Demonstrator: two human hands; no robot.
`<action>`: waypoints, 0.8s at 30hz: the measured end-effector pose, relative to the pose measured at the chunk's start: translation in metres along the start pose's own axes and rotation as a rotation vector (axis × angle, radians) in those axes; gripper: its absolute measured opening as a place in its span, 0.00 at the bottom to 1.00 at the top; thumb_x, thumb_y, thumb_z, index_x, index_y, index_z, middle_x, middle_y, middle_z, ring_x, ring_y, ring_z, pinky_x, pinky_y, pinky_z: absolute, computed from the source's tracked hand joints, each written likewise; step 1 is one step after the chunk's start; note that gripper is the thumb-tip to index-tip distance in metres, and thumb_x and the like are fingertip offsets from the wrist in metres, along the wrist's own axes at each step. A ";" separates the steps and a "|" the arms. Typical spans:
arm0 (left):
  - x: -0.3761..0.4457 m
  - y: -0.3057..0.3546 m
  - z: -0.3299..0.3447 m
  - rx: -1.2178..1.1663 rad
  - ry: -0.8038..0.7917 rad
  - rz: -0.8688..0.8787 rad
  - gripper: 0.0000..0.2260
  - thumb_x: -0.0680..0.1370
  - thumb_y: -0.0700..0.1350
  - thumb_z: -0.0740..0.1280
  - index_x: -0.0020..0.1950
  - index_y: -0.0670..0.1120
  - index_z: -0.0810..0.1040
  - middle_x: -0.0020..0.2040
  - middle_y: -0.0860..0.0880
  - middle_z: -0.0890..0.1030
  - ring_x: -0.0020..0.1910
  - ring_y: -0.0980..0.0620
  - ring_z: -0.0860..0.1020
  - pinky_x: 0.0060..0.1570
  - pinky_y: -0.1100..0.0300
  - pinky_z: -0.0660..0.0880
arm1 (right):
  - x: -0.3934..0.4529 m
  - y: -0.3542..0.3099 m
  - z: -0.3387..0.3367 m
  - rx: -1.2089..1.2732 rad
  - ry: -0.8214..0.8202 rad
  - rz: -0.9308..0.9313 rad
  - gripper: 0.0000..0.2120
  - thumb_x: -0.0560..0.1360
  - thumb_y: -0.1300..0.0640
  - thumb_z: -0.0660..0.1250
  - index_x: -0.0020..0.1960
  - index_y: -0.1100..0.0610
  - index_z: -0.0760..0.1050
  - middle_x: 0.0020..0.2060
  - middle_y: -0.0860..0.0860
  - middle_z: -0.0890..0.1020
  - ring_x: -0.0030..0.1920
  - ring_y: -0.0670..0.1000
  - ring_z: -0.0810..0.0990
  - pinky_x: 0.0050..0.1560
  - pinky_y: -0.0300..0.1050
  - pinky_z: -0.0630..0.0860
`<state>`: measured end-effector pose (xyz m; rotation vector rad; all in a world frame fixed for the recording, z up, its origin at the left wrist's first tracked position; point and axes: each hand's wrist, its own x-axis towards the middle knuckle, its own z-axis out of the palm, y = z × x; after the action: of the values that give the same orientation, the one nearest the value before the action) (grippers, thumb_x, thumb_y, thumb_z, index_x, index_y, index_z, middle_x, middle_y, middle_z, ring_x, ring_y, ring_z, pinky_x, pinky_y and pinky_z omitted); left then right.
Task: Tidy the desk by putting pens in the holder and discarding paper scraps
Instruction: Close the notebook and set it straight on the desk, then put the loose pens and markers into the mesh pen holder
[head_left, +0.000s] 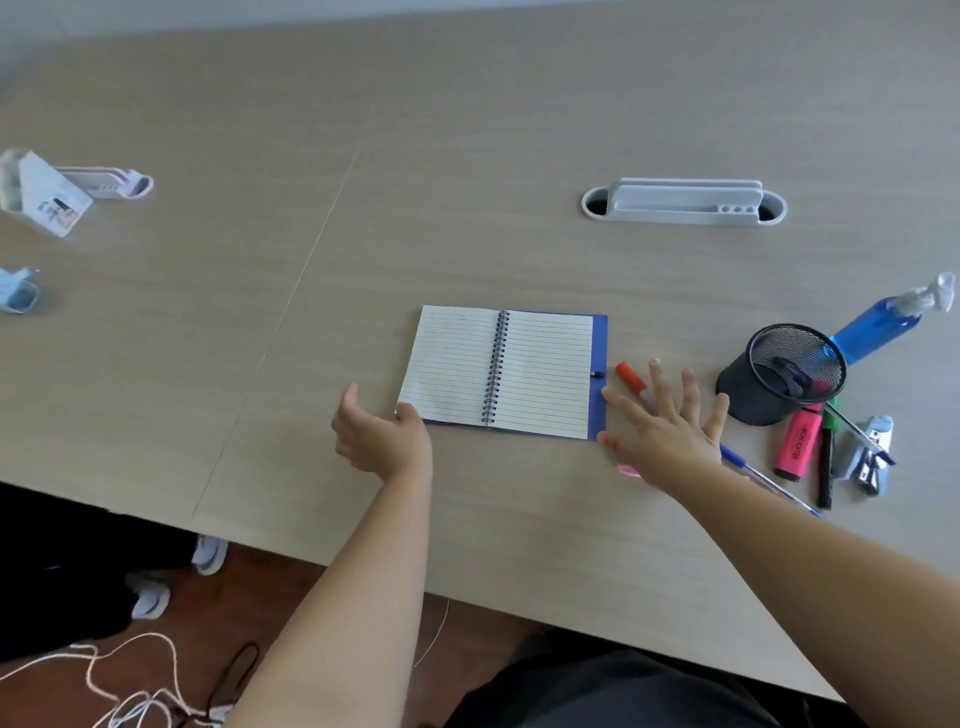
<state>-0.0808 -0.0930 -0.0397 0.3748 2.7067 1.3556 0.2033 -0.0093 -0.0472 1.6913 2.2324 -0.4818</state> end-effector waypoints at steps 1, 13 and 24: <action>-0.001 0.002 0.003 0.137 -0.033 0.128 0.26 0.71 0.40 0.69 0.68 0.50 0.69 0.69 0.47 0.72 0.66 0.41 0.68 0.61 0.43 0.67 | -0.001 0.000 0.002 -0.013 0.007 -0.014 0.30 0.73 0.30 0.47 0.70 0.29 0.39 0.75 0.47 0.30 0.72 0.58 0.25 0.62 0.66 0.23; 0.012 -0.012 0.033 0.700 -0.802 0.620 0.28 0.80 0.62 0.41 0.78 0.55 0.40 0.78 0.55 0.37 0.77 0.51 0.37 0.74 0.44 0.38 | -0.001 0.001 0.008 -0.074 0.041 -0.078 0.29 0.75 0.32 0.41 0.73 0.35 0.36 0.72 0.45 0.26 0.72 0.55 0.24 0.65 0.64 0.25; -0.023 0.008 0.028 0.633 -0.803 0.826 0.30 0.80 0.62 0.44 0.78 0.50 0.41 0.77 0.54 0.35 0.76 0.52 0.35 0.70 0.43 0.32 | 0.001 0.001 -0.004 0.241 0.075 -0.010 0.26 0.76 0.38 0.52 0.70 0.29 0.44 0.77 0.47 0.36 0.76 0.56 0.37 0.71 0.62 0.36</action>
<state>-0.0523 -0.0728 -0.0510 1.7610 2.1951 0.1778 0.2043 -0.0070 -0.0444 1.8426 2.3143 -0.7270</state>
